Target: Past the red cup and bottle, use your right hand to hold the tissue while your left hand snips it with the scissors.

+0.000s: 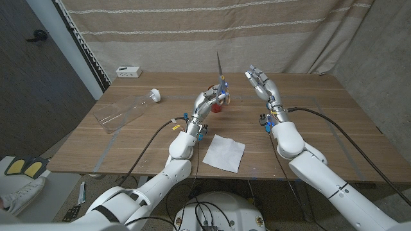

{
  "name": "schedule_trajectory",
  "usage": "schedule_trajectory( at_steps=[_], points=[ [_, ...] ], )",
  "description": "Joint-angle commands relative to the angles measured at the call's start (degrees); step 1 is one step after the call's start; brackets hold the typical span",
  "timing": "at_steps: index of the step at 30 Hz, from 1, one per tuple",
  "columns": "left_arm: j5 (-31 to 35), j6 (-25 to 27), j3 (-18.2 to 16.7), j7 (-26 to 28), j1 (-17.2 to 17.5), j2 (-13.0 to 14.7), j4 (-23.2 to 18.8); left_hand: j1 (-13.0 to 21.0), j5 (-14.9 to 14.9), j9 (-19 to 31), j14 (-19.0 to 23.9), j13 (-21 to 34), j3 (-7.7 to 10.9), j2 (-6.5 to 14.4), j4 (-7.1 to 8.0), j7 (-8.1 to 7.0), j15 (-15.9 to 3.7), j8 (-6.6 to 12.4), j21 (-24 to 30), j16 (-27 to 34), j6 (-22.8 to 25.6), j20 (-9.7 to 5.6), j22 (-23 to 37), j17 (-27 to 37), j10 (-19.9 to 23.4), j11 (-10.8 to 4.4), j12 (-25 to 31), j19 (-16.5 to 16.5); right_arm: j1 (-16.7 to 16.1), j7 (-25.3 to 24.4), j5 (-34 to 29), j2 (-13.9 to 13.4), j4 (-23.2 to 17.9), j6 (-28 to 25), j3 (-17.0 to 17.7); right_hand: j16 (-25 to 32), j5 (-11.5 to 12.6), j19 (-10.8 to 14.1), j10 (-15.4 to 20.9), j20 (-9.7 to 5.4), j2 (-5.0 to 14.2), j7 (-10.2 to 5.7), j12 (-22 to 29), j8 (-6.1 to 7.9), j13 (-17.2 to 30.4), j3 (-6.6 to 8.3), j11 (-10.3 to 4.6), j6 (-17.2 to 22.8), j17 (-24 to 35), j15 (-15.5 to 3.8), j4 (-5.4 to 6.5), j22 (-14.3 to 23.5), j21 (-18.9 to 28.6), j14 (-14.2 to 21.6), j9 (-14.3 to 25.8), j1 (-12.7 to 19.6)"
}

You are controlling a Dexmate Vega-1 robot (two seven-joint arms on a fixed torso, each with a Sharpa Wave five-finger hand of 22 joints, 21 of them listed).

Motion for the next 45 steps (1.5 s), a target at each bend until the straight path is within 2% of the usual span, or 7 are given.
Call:
schedule_trajectory(
  at_steps=[1,9,24,29,30,37,45],
  points=[
    [-2.6,2.6,-1.1,-1.0,1.6,-0.3,-2.6,0.8,0.0,0.0,1.1,-0.9,4.55,0.4,3.99,-3.2,-10.07,0.41,0.3,-0.5,3.4,-2.88,0.0,-0.8,1.4,-1.27,-0.6,1.0,0.1,0.7,-0.2,0.0,0.7,1.7,0.7,0.7,0.3,0.3,0.3,-0.25,0.29,-0.26,0.4,0.54,0.1,-0.1,-0.45,0.6,-0.1,-6.78,-0.35,0.1,0.1,0.2,0.1,0.4],
    [-5.1,5.5,-1.5,-2.2,2.3,-0.1,-5.0,0.9,0.1,-0.1,2.1,-2.2,5.04,0.8,4.09,-3.36,-10.22,0.41,0.2,-1.1,3.3,-3.18,-0.1,-2.1,2.2,-2.02,-1.6,2.0,0.5,1.2,0.3,-0.6,0.2,-0.2,1.4,1.0,0.5,1.8,1.1,-1.11,0.42,0.21,0.7,0.76,-0.1,-0.07,-0.47,1.4,-0.5,-6.83,-0.59,0.1,0.7,0.9,0.0,0.5],
    [-7.3,9.9,-2.0,-2.5,4.0,1.4,-10.7,0.7,0.1,-1.2,2.9,-3.6,5.55,1.0,4.25,-3.28,-10.26,-0.18,-0.1,-1.9,3.2,-3.51,0.0,-3.6,2.7,-2.21,-3.0,2.5,0.9,0.6,1.7,-0.4,1.2,0.0,2.8,1.2,0.5,2.1,1.5,-1.26,0.44,0.58,0.9,0.69,-0.2,-0.13,-0.43,1.4,-0.7,-6.89,-0.68,0.1,0.7,1.4,-0.1,0.5],
    [-8.4,11.7,-1.8,-4.7,3.7,2.2,-11.7,0.5,0.1,-2.4,2.3,-4.5,6.07,1.0,4.3,-4.37,-10.17,-1.35,-0.8,-3.2,2.1,-2.81,0.0,-5.0,1.7,-2.37,-5.2,1.8,0.9,0.5,2.0,-0.3,1.7,0.4,3.0,1.2,0.5,2.1,1.7,-1.23,0.46,0.65,1.0,0.72,-0.3,-0.15,-0.43,1.5,-0.8,-6.9,-0.7,0.1,0.7,1.5,-0.1,0.5],
    [-8.7,11.9,-1.8,-4.9,3.8,2.2,-11.9,0.4,0.1,-2.5,2.3,-4.6,6.12,1.0,4.34,-5.29,-10.18,-1.71,-0.9,-3.3,1.5,-2.84,0.0,-5.2,1.8,-2.37,-5.5,1.8,0.9,0.5,2.0,-0.3,1.8,0.5,3.0,1.2,0.5,2.1,1.7,-1.24,0.46,0.62,1.0,0.72,-0.3,-0.15,-0.43,1.5,-0.8,-6.9,-0.71,0.1,0.7,1.5,-0.1,0.5],
    [-11.3,14.0,-2.3,-6.1,4.3,1.6,-13.0,0.1,0.0,-2.9,3.6,-4.8,6.33,1.3,4.58,-5.51,-10.28,-2.19,-1.1,-3.3,1.3,-3.3,-0.1,-5.7,5.1,-2.07,-5.2,2.5,1.0,0.5,2.3,-0.8,1.6,-0.2,3.5,1.3,0.6,2.1,1.8,-1.25,0.47,0.61,1.0,0.75,-0.3,-0.16,-0.44,1.6,-0.9,-6.9,-0.73,0.1,0.6,1.6,-0.1,0.5],
    [-12.0,15.6,-2.8,-6.4,4.6,1.8,-14.0,0.1,0.0,-3.0,4.0,-4.9,6.47,1.2,4.49,-5.26,-10.31,-2.24,-1.2,-3.3,1.5,-3.46,-0.1,-6.0,5.9,-2.2,-5.3,2.7,1.6,1.2,3.1,-0.5,2.7,0.8,3.3,1.2,0.6,2.1,1.9,-1.21,0.49,0.61,1.1,0.8,-0.4,-0.18,-0.43,1.8,-0.9,-6.87,-0.77,0.1,0.6,1.5,-0.1,0.4]
  ],
)
